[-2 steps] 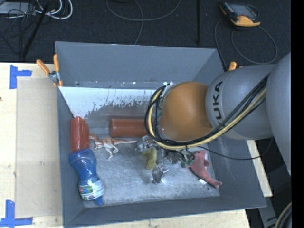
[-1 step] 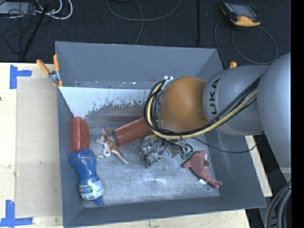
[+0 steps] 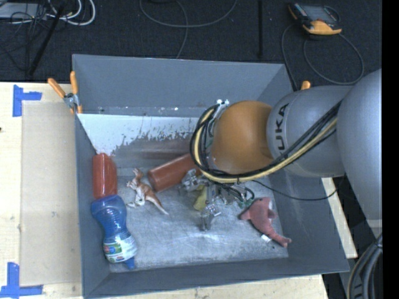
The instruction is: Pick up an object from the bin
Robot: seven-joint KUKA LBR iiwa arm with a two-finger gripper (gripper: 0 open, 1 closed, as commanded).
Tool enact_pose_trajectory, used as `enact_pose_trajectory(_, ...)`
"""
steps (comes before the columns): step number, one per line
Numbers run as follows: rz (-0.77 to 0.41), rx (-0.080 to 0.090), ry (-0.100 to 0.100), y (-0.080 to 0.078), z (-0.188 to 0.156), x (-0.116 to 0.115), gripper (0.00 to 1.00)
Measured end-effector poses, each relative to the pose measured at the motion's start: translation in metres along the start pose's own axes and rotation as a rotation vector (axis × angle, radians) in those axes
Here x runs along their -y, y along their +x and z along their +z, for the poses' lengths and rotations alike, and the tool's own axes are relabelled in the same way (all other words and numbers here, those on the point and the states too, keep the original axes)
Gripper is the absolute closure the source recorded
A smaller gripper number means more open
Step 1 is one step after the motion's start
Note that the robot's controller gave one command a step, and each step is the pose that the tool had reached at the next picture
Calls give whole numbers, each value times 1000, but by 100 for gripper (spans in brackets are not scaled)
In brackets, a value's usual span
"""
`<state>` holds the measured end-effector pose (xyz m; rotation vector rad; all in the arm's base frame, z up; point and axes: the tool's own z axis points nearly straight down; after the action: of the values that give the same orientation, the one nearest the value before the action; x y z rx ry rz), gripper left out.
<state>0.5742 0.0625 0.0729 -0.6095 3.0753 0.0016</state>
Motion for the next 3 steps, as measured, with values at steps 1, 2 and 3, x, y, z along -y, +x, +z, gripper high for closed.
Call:
enact_pose_trajectory(1,1,0,-1,0,0,0,0)
enact_pose_trajectory(2,-132,-6,-2,3,-6,2,0)
enact_pose_trajectory(3,-369,-7,-3,9,-34,7,0)
